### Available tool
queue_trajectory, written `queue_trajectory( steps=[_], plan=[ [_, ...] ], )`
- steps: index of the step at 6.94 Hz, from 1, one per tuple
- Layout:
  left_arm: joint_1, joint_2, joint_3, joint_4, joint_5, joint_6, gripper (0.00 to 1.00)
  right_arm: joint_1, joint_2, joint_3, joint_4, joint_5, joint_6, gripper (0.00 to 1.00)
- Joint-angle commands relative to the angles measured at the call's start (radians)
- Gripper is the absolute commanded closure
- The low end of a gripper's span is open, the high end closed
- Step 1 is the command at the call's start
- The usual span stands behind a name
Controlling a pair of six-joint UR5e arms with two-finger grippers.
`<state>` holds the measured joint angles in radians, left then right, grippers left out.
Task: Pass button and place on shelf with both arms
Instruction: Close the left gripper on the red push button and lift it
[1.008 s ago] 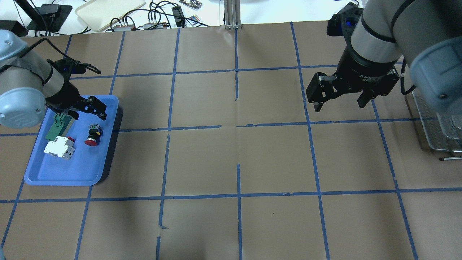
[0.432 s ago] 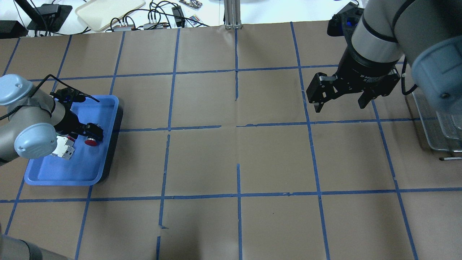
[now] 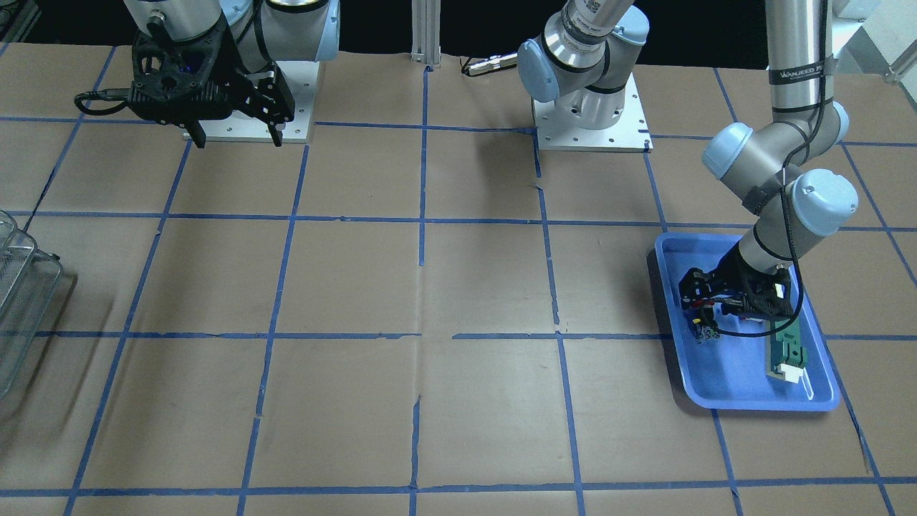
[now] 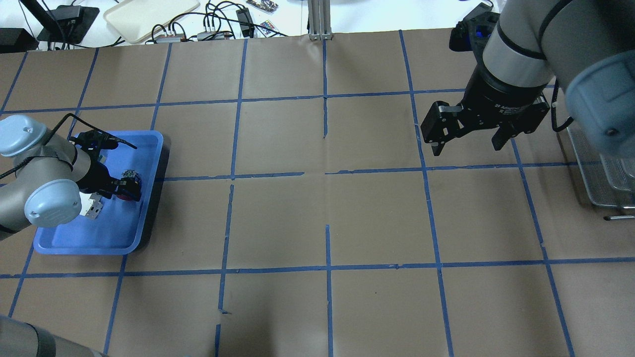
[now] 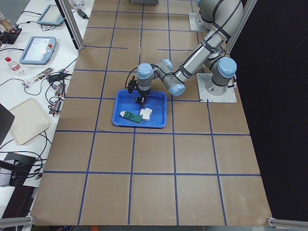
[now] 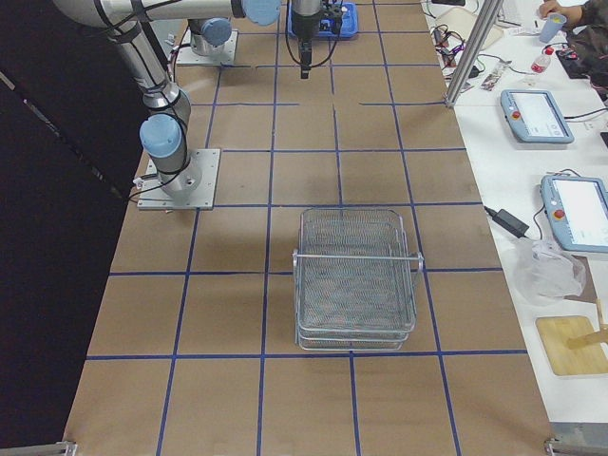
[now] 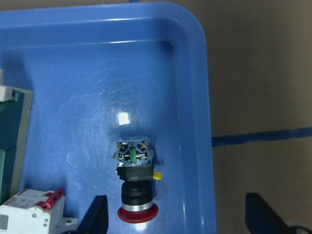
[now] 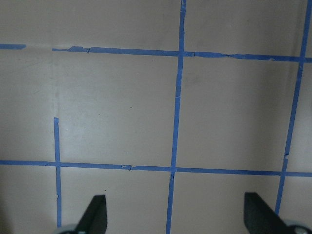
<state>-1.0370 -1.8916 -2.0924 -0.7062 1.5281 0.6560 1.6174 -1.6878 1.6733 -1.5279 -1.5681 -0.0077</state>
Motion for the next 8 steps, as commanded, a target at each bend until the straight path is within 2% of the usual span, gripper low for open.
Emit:
queue_trajectory(
  steps=[1,2,3,4,5,6,7,8],
  plan=[
    [0.0,0.002,0.002,0.002,-0.002,-0.003,0.69,-0.002,0.0,-0.004,0.006,-0.012,-0.026,0.0],
    [0.002,0.009,0.005,0.008,-0.003,0.01,0.74,-0.001,0.0,-0.003,0.0,0.002,-0.058,0.0],
    [-0.001,0.012,0.008,0.022,-0.003,0.086,0.84,-0.001,-0.001,-0.012,0.0,-0.001,-0.06,0.0],
    [-0.018,0.022,0.032,0.017,-0.052,0.208,0.89,-0.001,-0.001,-0.003,0.003,-0.001,-0.06,0.0],
    [-0.058,0.026,0.073,0.01,-0.148,0.277,0.87,0.001,0.0,-0.006,0.005,0.0,-0.043,0.0],
    [-0.137,0.026,0.101,-0.013,-0.155,0.404,0.96,-0.005,0.008,-0.006,-0.012,0.002,0.012,0.0],
    [-0.244,0.029,0.141,-0.063,-0.155,0.472,1.0,-0.008,0.016,-0.004,-0.017,0.003,0.15,0.0],
    [-0.346,0.028,0.22,-0.156,-0.157,0.481,1.0,-0.013,0.039,-0.012,-0.026,0.006,0.273,0.0]
  ],
)
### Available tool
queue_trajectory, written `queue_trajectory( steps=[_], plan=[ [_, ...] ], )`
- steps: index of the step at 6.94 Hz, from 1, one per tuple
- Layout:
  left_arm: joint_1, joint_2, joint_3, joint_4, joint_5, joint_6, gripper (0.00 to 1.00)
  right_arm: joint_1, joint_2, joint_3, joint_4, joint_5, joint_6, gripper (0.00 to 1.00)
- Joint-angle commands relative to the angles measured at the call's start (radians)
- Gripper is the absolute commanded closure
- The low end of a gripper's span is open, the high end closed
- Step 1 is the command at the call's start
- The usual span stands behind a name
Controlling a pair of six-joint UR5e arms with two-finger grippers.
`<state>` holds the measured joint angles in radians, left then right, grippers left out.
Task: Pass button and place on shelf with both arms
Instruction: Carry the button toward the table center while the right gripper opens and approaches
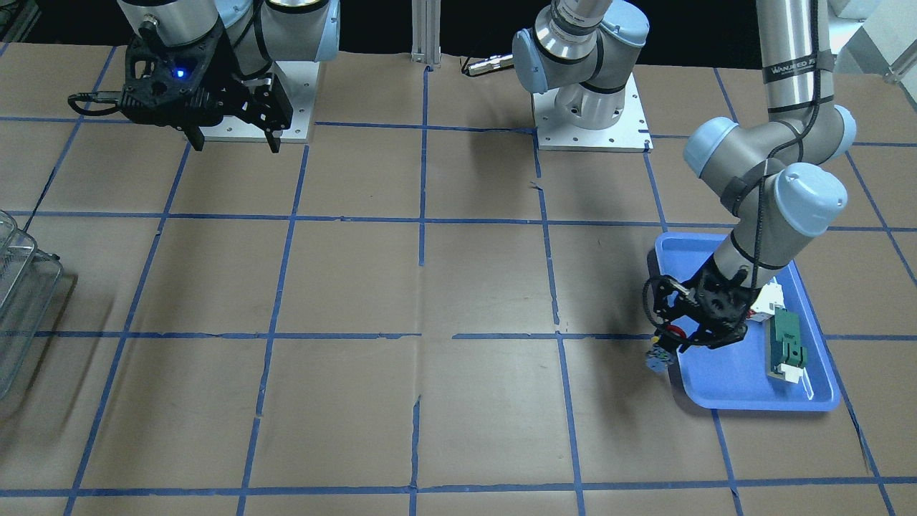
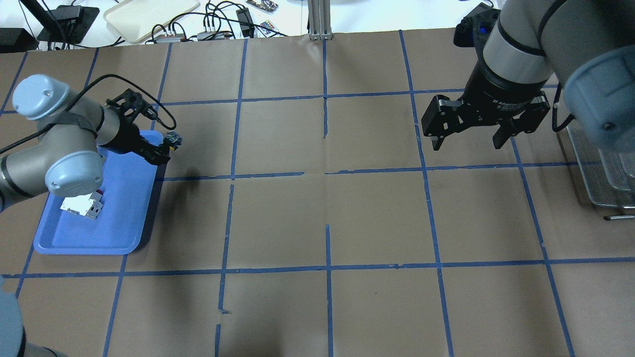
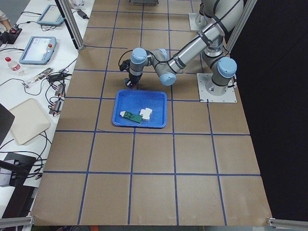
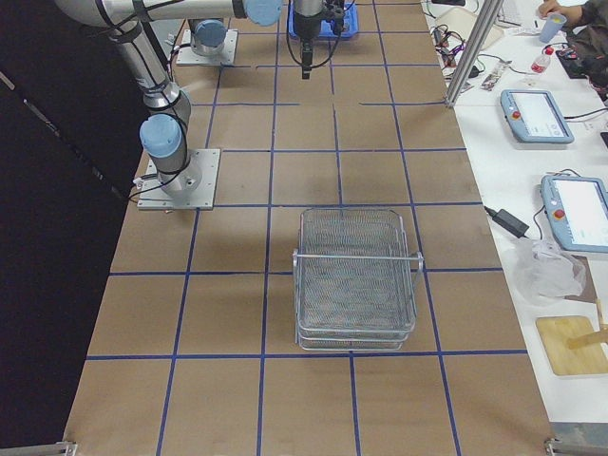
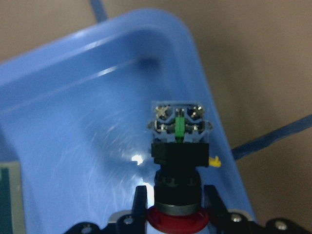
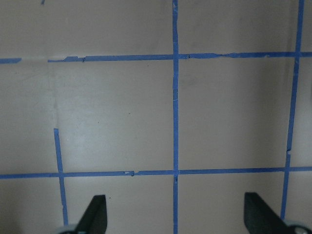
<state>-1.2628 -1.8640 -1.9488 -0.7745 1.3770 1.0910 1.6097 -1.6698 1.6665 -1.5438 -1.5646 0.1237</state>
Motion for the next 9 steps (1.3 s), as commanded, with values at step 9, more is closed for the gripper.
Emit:
queue_trajectory(
  steps=[9],
  plan=[
    [-0.4,0.025,0.355,-0.479,-0.312,0.207,1.0,-0.215,0.087,0.01,-0.003,0.82,0.707,0.0]
  ],
)
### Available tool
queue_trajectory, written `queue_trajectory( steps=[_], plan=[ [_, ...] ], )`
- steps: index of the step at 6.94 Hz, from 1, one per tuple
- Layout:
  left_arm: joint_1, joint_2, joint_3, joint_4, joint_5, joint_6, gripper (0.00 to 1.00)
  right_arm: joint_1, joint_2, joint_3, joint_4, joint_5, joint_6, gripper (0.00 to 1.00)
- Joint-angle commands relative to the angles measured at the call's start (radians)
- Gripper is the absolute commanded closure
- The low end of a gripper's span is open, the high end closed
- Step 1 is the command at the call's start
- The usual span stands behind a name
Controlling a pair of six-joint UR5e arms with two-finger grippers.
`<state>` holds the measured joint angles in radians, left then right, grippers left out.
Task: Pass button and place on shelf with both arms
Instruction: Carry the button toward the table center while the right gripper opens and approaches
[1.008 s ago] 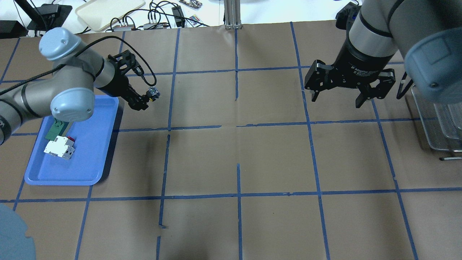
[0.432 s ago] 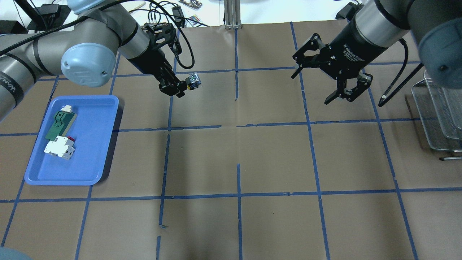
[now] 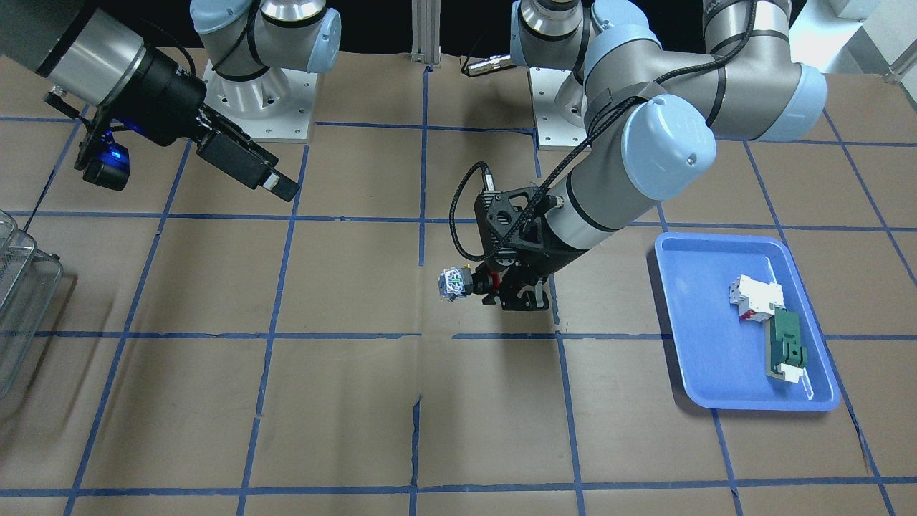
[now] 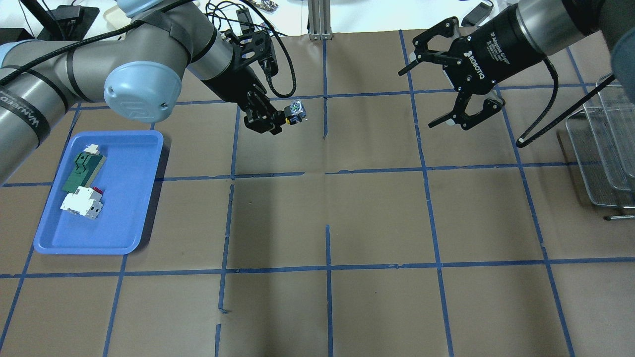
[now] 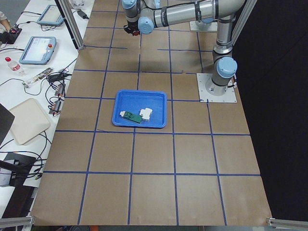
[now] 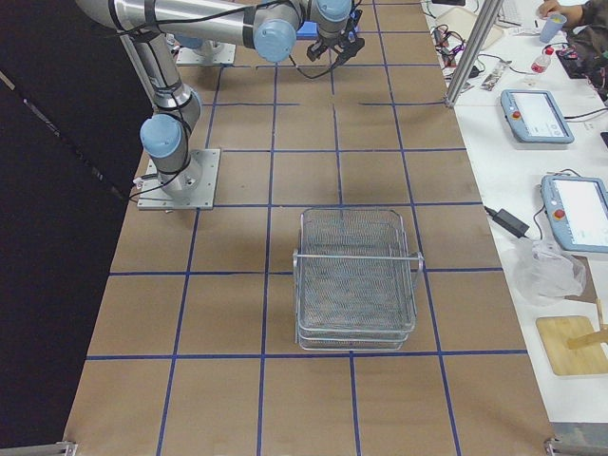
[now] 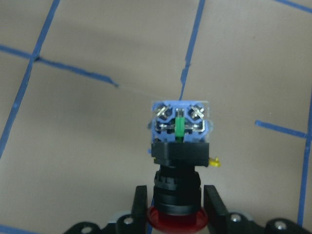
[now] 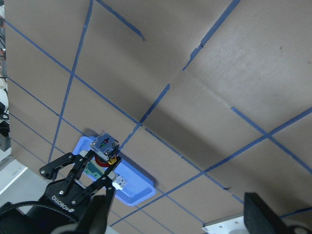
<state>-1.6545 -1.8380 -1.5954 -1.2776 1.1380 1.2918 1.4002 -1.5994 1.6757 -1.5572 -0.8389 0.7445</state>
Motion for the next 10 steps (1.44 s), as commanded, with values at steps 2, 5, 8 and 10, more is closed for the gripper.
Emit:
queue_trajectory(
  steps=[2,5,8,10],
  plan=[
    [-0.078,-0.004,0.002,0.084,-0.08,-0.015,1.0,-0.003,0.035,0.065,-0.009,0.141,0.09,0.0],
    [-0.187,0.008,-0.012,0.221,-0.08,-0.138,1.0,0.016,0.035,0.085,-0.304,0.124,0.246,0.0],
    [-0.218,0.034,0.0,0.242,-0.075,-0.178,1.0,0.049,0.033,0.091,-0.336,-0.098,0.239,0.0],
    [-0.218,0.037,-0.017,0.277,-0.076,-0.178,1.0,0.049,0.024,0.096,-0.334,-0.088,0.254,0.0]
  ],
)
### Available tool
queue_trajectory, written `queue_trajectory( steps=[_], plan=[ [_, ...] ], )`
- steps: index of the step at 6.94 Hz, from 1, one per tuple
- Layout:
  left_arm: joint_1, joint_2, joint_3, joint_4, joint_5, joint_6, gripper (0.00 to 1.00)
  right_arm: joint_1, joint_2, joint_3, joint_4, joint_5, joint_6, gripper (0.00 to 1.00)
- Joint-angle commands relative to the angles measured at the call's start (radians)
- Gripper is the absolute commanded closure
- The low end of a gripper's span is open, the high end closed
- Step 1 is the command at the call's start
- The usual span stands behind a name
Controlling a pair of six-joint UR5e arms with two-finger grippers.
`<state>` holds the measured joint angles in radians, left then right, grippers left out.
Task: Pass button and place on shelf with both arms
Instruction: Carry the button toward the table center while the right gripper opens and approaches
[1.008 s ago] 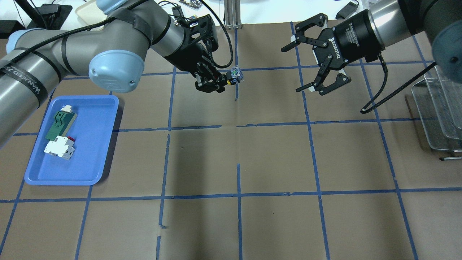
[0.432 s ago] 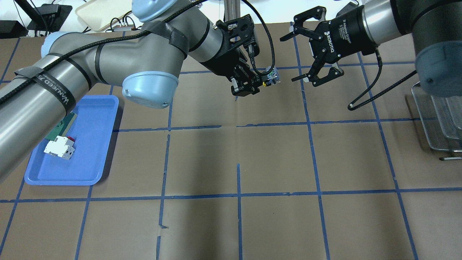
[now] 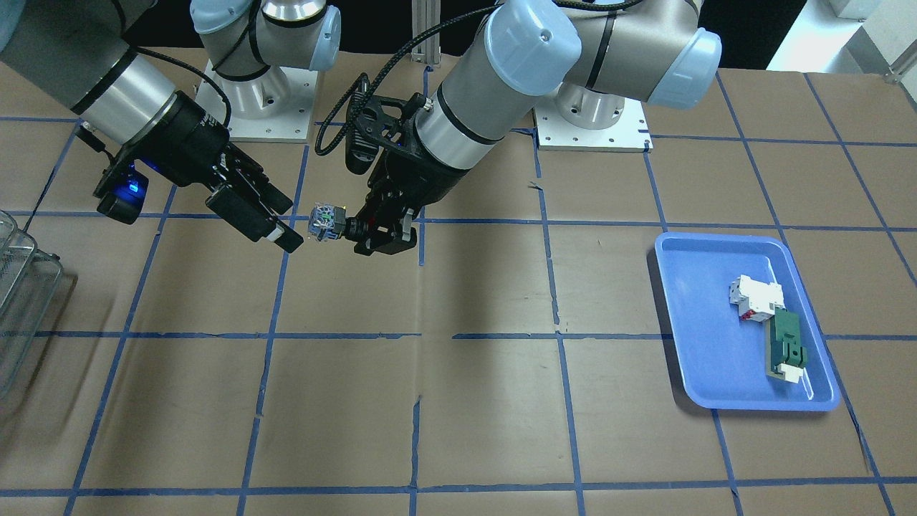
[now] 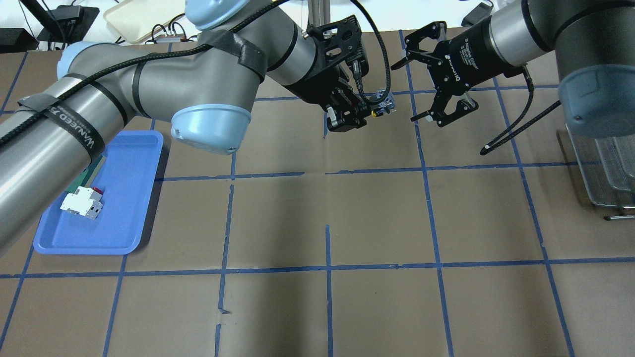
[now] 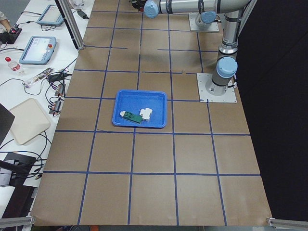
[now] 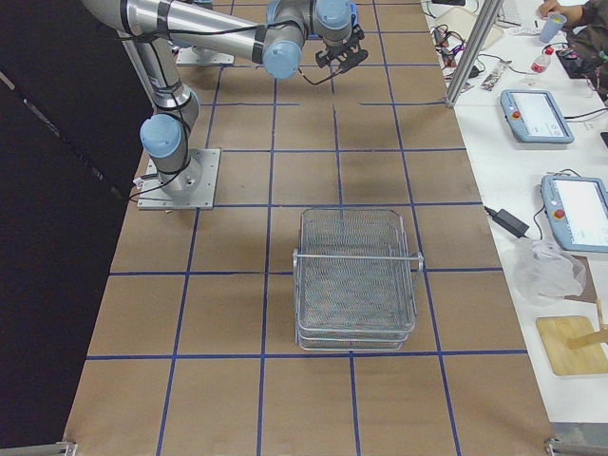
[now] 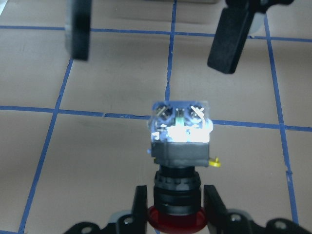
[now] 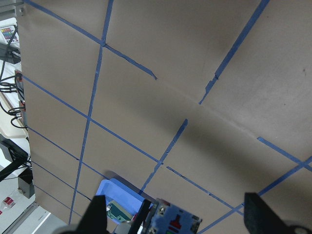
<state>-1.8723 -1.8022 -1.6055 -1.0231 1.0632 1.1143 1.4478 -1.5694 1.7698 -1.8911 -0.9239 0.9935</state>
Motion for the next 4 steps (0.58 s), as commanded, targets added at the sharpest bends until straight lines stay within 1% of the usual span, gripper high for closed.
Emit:
queue_trajectory(
  steps=[1,4],
  plan=[
    [-0.002,0.0,-0.007,0.023,-0.002,-0.001,1.0,0.002,-0.008,0.002,0.0,0.026,0.026,0.0],
    [-0.002,-0.008,-0.007,0.043,-0.002,-0.037,1.0,0.023,0.029,0.003,-0.017,0.036,0.047,0.0]
  ],
)
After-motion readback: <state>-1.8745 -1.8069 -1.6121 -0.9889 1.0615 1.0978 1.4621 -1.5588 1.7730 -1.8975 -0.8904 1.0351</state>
